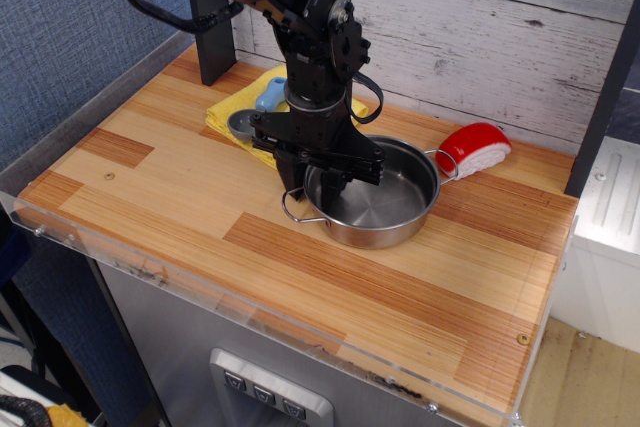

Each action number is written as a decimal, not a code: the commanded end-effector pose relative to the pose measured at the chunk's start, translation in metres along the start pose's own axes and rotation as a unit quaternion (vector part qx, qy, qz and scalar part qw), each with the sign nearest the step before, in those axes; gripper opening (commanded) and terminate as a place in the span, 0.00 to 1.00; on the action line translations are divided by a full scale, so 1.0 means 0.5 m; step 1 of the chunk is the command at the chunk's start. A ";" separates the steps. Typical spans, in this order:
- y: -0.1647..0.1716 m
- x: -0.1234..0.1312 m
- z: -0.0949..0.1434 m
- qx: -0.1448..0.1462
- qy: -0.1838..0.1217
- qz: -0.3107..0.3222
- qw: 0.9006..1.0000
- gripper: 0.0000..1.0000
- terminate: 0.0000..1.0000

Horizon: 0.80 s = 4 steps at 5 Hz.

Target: Move the pot far left of table under the towel

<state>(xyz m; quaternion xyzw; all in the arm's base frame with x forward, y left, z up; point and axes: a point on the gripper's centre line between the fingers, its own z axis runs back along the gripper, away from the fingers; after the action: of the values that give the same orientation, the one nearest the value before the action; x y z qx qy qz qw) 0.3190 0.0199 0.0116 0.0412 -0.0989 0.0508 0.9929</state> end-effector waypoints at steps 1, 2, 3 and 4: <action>0.012 0.006 0.037 0.002 -0.027 0.002 1.000 0.00 0.00; 0.002 0.005 0.058 -0.018 -0.033 -0.013 0.999 0.00 0.00; -0.022 0.015 0.089 -0.049 -0.043 -0.040 0.997 0.00 0.00; -0.025 0.018 0.132 -0.067 -0.066 -0.046 0.994 0.00 0.00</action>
<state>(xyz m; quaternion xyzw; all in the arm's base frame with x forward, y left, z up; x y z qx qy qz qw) 0.3110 -0.0004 0.0607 -0.0201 -0.1373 -0.0047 0.9903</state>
